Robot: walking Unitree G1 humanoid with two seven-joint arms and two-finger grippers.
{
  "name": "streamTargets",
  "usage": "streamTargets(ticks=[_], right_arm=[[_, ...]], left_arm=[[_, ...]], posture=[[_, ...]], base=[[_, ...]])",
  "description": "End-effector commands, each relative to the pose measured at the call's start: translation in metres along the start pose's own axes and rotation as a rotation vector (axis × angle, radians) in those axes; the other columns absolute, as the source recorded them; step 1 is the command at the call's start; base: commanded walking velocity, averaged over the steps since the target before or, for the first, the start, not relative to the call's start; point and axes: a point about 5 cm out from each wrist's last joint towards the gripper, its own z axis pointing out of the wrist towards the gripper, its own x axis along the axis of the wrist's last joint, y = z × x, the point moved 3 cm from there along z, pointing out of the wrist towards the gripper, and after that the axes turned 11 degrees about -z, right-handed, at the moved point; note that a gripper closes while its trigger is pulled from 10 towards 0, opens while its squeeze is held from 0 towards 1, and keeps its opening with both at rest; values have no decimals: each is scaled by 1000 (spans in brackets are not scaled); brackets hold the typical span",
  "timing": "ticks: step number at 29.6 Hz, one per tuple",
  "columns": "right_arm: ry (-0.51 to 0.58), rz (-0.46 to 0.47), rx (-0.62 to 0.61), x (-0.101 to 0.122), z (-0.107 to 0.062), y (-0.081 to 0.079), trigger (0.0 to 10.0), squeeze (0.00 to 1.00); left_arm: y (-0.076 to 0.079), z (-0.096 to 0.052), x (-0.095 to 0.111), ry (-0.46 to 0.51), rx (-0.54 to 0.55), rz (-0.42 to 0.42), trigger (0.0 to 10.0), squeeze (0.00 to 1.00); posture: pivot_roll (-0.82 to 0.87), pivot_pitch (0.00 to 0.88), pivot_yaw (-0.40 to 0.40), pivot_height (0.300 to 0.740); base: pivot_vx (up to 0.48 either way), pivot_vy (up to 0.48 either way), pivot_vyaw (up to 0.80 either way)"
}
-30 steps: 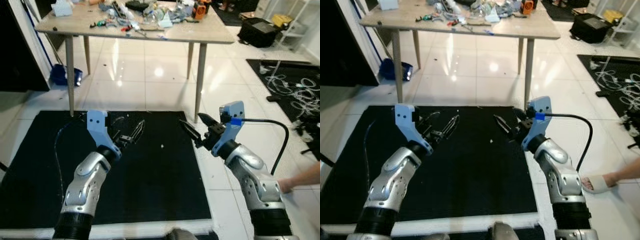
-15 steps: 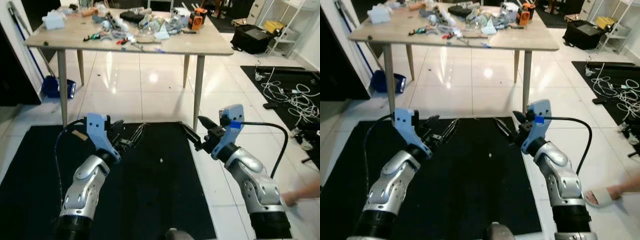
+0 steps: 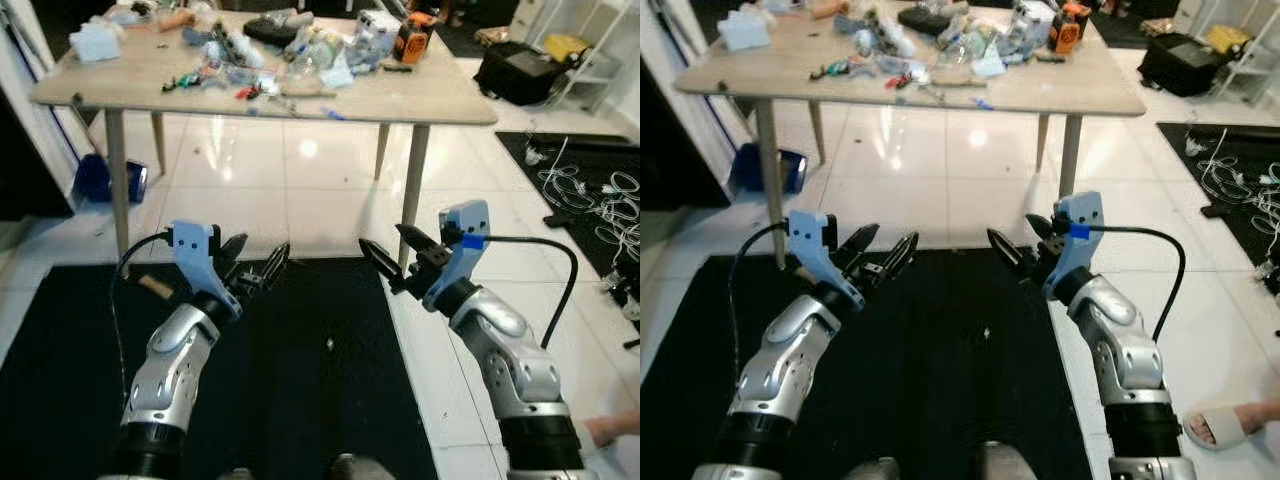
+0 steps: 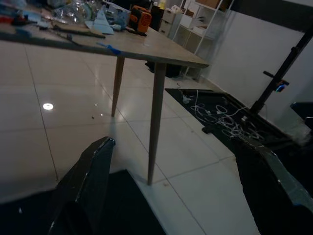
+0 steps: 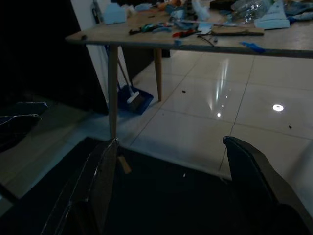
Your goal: Picking trash to rubbish bin
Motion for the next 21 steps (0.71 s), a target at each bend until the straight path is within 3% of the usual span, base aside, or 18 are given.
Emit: streamTargets(ticks=[1, 10, 21], right_arm=[[-8, -10, -11, -1, -2, 2, 10000, 0], [-40, -26, -42, -8, -3, 9, 10000, 0], [-52, -42, -16, -10, -5, 7, 10000, 0]], left_arm=[[0, 0, -3, -16, -7, 9, 10000, 0], [-1, 0, -3, -13, -3, 11, 10000, 0], [-1, 0, -4, -12, -6, 20, 10000, 0]], posture=[[-84, 0, -28, 740], [-84, 0, -28, 740], [-87, 0, -29, 740]], base=[[480, 0, 0], [480, 0, 0], [480, 0, 0]])
